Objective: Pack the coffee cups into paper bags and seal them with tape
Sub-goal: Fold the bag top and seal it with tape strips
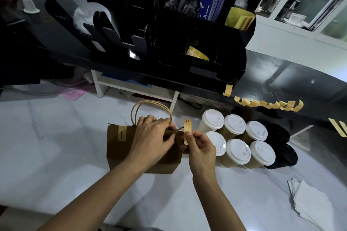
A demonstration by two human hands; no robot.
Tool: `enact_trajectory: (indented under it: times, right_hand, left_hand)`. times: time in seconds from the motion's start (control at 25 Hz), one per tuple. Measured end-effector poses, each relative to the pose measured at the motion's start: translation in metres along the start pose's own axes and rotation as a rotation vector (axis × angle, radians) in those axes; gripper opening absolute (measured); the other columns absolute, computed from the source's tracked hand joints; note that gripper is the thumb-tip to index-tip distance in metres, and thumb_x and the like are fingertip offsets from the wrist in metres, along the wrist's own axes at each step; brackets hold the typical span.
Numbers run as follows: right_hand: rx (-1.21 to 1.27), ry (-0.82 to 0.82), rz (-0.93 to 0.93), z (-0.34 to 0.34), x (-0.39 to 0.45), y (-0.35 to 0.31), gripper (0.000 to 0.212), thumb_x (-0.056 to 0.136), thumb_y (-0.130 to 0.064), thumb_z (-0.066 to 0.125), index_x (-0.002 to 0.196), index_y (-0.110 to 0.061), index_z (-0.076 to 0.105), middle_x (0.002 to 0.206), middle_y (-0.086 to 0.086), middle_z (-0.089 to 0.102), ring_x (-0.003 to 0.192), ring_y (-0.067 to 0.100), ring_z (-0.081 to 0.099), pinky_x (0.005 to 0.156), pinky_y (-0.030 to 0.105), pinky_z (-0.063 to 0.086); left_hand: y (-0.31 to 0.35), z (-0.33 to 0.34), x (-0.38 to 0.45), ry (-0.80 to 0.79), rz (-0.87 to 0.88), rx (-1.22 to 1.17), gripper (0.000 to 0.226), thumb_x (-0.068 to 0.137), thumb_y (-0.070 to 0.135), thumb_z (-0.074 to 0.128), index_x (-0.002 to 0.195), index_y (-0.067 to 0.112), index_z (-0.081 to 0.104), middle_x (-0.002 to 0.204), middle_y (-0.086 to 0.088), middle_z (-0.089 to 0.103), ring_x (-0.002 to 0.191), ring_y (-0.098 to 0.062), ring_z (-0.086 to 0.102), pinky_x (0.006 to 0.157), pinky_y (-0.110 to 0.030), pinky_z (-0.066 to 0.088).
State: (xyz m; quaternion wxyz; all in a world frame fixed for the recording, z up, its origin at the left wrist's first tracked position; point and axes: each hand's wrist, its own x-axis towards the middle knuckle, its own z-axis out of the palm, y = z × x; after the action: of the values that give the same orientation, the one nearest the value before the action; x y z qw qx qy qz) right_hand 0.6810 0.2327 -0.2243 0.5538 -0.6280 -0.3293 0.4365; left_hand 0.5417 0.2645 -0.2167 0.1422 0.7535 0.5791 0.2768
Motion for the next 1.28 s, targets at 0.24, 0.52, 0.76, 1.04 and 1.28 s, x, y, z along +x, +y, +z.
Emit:
enact_trajectory:
  times: [0.24,0.52,0.76,1.04,1.28]
  right_hand:
    - [0.008,-0.004,0.004,0.001,-0.002,0.001,0.009,0.098,-0.017,0.066,0.098,-0.009,0.070,0.085,0.007,0.076,0.064,0.016,0.068,0.063,0.025,0.057]
    - [0.018,-0.039,0.011,0.006,-0.010,0.005,0.010,0.096,-0.011,0.068,0.094,-0.002,0.072,0.073,0.008,0.073,0.059,0.014,0.061,0.058,0.022,0.052]
    - [0.012,-0.027,0.037,0.009,-0.009,0.005,0.011,0.094,-0.012,0.071,0.090,-0.004,0.075,0.071,0.010,0.073,0.054,0.013,0.059,0.054,0.021,0.048]
    - [-0.006,0.004,0.081,0.011,-0.008,0.004,0.014,0.091,-0.018,0.074,0.088,-0.005,0.076,0.068,0.008,0.072,0.051,0.013,0.057,0.053,0.023,0.047]
    - [-0.040,0.022,0.103,0.014,-0.010,0.003,0.022,0.090,-0.027,0.076,0.085,-0.006,0.076,0.066,0.009,0.072,0.051,0.013,0.056,0.053,0.022,0.047]
  left_hand:
    - [-0.001,0.002,0.002,-0.029,0.010,0.074,0.029,0.096,0.045,0.057,0.120,0.035,0.068,0.121,0.014,0.067,0.112,-0.012,0.048,0.093,-0.033,0.028]
    - [-0.002,0.005,-0.001,-0.025,0.019,0.087,0.029,0.098,0.045,0.052,0.121,0.036,0.068,0.121,0.014,0.066,0.111,-0.012,0.047,0.093,-0.032,0.026]
    - [-0.003,0.004,-0.002,0.023,0.019,0.031,0.023,0.092,0.040,0.063,0.110,0.029,0.074,0.109,0.012,0.071,0.103,-0.012,0.051,0.088,-0.032,0.030]
    - [0.002,0.000,-0.004,0.025,-0.085,-0.044,0.020,0.089,0.037,0.068,0.095,0.032,0.050,0.097,0.007,0.051,0.096,-0.011,0.038,0.081,-0.024,0.031]
    - [0.002,-0.002,-0.005,0.008,-0.066,-0.051,0.022,0.091,0.036,0.067,0.108,0.027,0.056,0.101,0.005,0.054,0.099,-0.013,0.041,0.082,-0.023,0.031]
